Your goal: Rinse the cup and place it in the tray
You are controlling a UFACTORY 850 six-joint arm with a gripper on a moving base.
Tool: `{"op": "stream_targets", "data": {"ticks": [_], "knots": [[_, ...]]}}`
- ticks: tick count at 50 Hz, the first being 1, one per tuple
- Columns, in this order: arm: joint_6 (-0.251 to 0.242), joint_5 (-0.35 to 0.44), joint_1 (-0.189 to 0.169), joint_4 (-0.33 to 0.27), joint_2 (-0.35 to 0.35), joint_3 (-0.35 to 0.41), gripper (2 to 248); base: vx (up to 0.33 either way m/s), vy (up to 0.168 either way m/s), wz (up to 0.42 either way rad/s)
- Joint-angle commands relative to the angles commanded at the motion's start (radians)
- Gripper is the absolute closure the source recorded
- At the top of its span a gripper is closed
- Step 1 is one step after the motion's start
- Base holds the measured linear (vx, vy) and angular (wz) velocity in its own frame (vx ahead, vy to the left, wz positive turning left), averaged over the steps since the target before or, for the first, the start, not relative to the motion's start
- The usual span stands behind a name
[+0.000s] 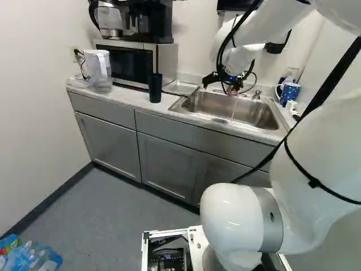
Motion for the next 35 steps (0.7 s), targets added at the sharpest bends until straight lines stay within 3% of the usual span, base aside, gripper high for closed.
{"op": "stream_targets", "data": {"ticks": [26,35], "knots": [[0.000,-0.136,-0.041,0.027,-0.016,-0.015,3,0.000,0.000,0.000],[0.000,-0.151,-0.057,0.029,-0.023,-0.021,3,0.000,0.000,0.000]]}}
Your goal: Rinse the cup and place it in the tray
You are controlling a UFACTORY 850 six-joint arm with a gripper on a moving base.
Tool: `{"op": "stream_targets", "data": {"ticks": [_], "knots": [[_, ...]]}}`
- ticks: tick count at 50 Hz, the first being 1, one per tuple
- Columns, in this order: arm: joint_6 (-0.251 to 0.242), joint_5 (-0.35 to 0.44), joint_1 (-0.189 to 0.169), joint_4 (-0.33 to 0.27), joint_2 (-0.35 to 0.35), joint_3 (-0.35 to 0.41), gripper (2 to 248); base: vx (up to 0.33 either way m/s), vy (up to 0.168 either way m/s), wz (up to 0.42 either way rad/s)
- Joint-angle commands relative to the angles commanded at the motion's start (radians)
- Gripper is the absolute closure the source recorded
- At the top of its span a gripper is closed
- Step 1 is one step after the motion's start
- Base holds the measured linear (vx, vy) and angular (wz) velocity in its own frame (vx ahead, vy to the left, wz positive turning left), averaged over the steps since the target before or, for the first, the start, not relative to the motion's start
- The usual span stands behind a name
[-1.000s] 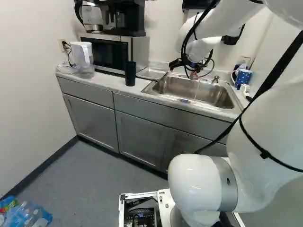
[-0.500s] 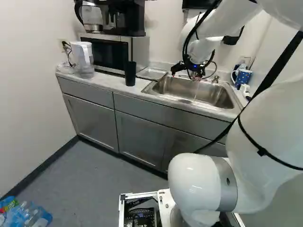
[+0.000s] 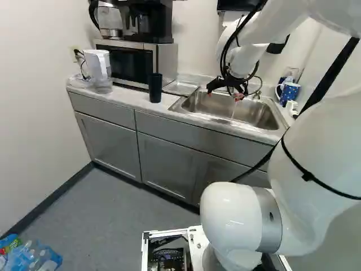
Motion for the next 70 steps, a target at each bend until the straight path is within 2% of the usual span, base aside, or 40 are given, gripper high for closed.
{"op": "stream_targets", "data": {"ticks": [70], "knots": [[0.000,0.000,-0.130,0.000,-0.059,-0.055,3,0.000,0.000,0.000]]}}
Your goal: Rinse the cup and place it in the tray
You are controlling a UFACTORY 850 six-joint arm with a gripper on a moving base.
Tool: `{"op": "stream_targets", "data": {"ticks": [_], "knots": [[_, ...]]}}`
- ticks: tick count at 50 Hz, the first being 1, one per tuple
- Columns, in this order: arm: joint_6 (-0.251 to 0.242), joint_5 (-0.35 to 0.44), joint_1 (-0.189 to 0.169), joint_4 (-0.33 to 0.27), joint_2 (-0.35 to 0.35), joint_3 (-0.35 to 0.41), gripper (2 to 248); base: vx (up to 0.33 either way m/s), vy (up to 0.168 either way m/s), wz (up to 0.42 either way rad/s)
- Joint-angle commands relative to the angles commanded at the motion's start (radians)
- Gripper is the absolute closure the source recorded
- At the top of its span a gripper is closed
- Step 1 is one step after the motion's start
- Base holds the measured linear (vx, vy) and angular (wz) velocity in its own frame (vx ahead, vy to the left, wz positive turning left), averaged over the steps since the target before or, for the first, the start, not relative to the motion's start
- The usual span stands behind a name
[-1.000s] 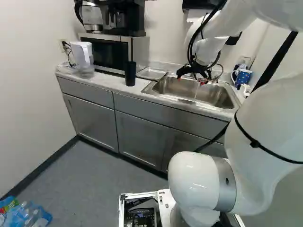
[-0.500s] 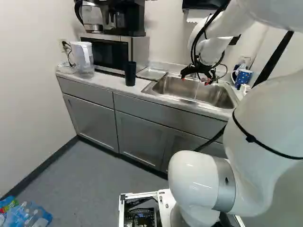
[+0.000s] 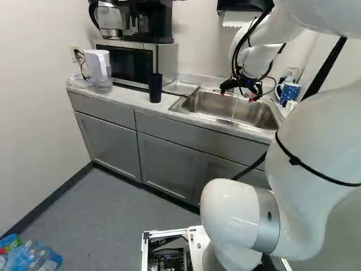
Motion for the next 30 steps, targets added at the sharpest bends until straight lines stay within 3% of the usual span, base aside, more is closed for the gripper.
{"op": "stream_targets", "data": {"ticks": [30], "knots": [[0.000,0.000,-0.001,0.000,0.000,0.000,3,0.000,0.000,0.000]]}}
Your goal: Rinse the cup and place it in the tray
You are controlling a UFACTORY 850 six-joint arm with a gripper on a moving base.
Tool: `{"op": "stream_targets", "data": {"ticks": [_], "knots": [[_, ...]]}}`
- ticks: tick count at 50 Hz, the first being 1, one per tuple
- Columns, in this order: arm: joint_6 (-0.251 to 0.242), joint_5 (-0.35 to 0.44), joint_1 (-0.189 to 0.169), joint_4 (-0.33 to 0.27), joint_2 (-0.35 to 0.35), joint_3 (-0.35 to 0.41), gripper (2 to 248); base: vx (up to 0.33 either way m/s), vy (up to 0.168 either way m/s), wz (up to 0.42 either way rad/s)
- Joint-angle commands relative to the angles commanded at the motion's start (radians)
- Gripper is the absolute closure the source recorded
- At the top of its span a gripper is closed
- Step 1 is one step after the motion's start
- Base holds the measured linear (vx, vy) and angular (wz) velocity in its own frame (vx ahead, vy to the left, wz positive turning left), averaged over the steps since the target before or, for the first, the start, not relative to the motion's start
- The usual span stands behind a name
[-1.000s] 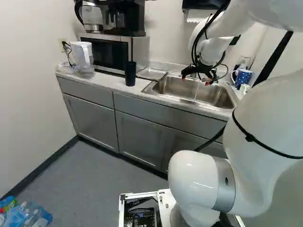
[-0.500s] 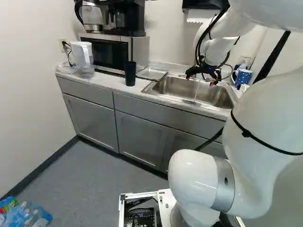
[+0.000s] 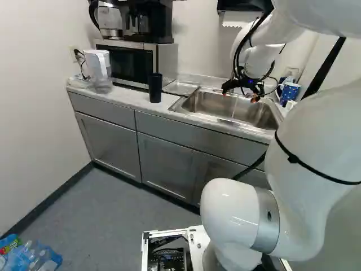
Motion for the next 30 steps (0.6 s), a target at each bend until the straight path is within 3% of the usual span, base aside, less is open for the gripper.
{"op": "stream_targets", "data": {"ticks": [30], "knots": [[0.000,0.000,0.101,0.000,0.025,0.023,3,0.000,0.000,0.000]]}}
